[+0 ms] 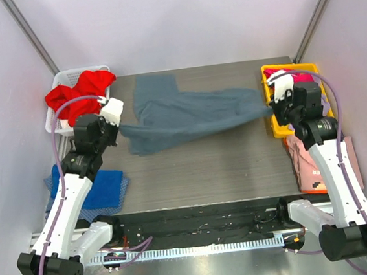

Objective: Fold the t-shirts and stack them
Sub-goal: Flatten out the tshirt

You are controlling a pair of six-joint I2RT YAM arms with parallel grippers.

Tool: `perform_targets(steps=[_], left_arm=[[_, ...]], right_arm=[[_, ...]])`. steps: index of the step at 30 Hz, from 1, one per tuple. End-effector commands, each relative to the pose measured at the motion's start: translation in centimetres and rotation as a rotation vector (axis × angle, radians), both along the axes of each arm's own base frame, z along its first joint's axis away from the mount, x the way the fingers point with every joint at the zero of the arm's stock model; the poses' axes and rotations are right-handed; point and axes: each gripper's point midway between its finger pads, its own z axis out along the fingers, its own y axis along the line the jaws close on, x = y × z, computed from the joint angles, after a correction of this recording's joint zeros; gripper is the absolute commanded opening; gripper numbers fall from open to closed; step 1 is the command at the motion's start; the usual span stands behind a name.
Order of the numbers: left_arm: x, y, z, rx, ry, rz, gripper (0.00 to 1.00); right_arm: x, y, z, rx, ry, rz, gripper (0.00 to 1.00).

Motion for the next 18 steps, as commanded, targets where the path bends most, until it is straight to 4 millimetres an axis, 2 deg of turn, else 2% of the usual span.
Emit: perform_targets(steps=[1, 4, 6, 7, 8, 9, 10, 12, 13, 16, 18], left_arm=[[-2.6, -2.9, -1.0, -0.038, 0.067, -0.201, 0.0], [-4.0, -3.5, -2.4, -0.032, 0.145, -0.258, 0.0], [-4.8, -4.3, -2.3, -0.031, 0.167, -0.321, 0.0], [-5.6, -4.3, -3.0, -0.012, 0.21, -0.345, 0.0], [-6.3, -5.0, -2.4, -0.012, 0.215, -0.399, 0.0], [-6.9, -5.3, -2.6, -0.005, 0.245, -0.435, 0.0], [-8.5, -5.4, -3.9, -0.001, 0.333, -0.469, 0.0], [-10.0, -6.2, -3.9, 0.017, 0.376, -0.566, 0.0], [-11.1, -6.1, -4.7, 0.018, 0.438, -0.585, 0.0], [-13.0, -6.0, -5.7, 0.043, 0.517, -0.629, 0.0], [-13.5, -5.5, -6.3, 0.069, 0.54, -0.63, 0.0]], right_arm=[[-2.1, 1.7, -1.2, 0.024, 0.016, 0.118, 0.01], [-3.4, 2.2, -3.5, 0.029, 0.094, 0.158, 0.01], [-4.0, 2.5, -4.4, 0.026, 0.131, 0.182, 0.01], [-4.6, 2.6, -5.4, 0.023, 0.173, 0.2, 0.01], [-4.9, 2.5, -6.0, 0.009, 0.194, 0.209, 0.01], [-5.3, 2.5, -6.6, 0.0, 0.216, 0.221, 0.01], [-5.7, 2.5, -7.5, -0.007, 0.248, 0.231, 0.01], [-6.4, 2.2, -8.8, -0.024, 0.29, 0.237, 0.01], [-6.8, 2.2, -9.7, -0.024, 0.315, 0.239, 0.01], [-7.3, 2.2, -10.4, -0.027, 0.33, 0.244, 0.01], [-7.5, 2.0, -11.0, -0.037, 0.339, 0.241, 0.01]])
